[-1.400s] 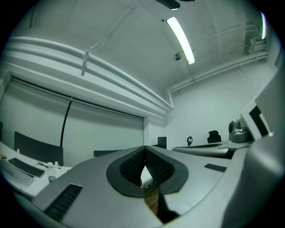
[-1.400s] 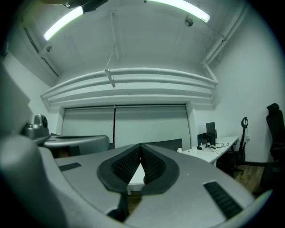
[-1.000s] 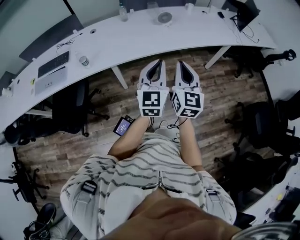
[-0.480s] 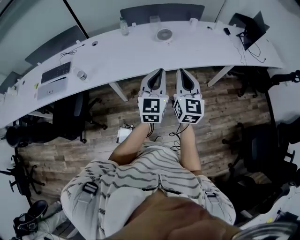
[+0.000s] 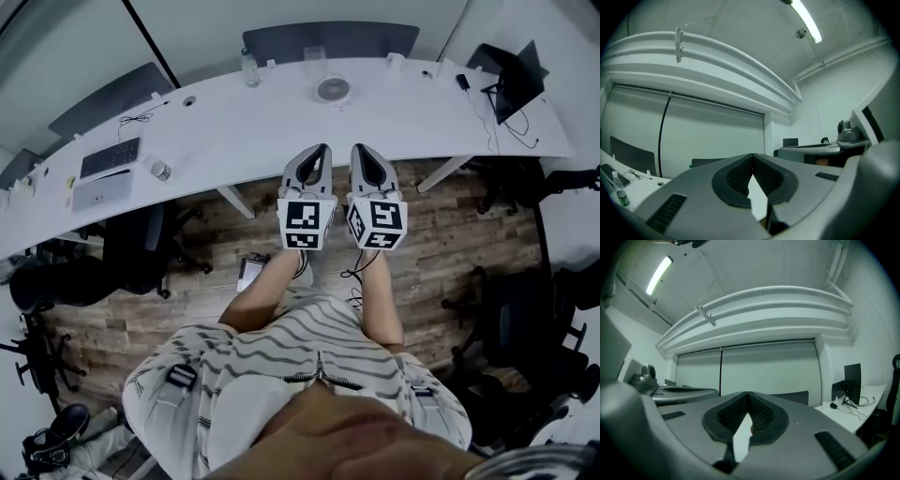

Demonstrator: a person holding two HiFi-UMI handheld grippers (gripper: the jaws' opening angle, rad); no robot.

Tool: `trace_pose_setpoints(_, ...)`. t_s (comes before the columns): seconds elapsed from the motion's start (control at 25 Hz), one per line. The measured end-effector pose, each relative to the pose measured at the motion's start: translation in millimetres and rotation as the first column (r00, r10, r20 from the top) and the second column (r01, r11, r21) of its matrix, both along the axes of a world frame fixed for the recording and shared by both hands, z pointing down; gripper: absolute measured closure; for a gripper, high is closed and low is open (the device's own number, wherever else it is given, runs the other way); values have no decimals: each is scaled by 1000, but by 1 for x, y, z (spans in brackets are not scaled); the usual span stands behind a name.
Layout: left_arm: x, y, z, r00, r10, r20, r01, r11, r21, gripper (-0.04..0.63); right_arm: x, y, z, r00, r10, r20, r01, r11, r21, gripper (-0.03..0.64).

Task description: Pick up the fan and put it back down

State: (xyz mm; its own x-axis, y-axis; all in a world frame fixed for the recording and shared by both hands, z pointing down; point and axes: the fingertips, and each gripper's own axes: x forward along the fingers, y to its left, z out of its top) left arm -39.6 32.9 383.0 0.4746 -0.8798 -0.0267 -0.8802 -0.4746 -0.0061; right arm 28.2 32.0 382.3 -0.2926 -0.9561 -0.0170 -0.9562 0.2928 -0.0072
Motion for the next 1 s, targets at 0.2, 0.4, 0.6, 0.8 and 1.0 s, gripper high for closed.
trace_pose_setpoints(0.2, 6, -58, -5, 1000, 9, 5, -9, 1000, 14, 588, 1, -55, -4, 1000, -14, -10, 14, 1000, 25, 606)
trace_pose_setpoints(0.4, 4, -122, -10, 1000, 9, 2, -9, 1000, 19, 588, 1, -116, -3, 1000, -11, 1, 11, 1000, 25, 606)
trace_pose_setpoints(0.6, 3, -172, -12, 1000, 12, 6, -12, 1000, 3, 588, -3, -163, 0, 1000, 8, 2, -8, 1000, -5, 606)
trace_pose_setpoints(0.8, 0, -210, -16, 999, 50, 0, -50, 999, 0, 588, -14, -198, -9, 999, -32, -3, 32, 999, 17, 606)
trace_pose_setpoints(1.0, 1, -231, -18, 998, 56, -5, -56, 998, -2, 588, -10, -220, -4, 1000, -24, -10, 24, 1000, -14, 606)
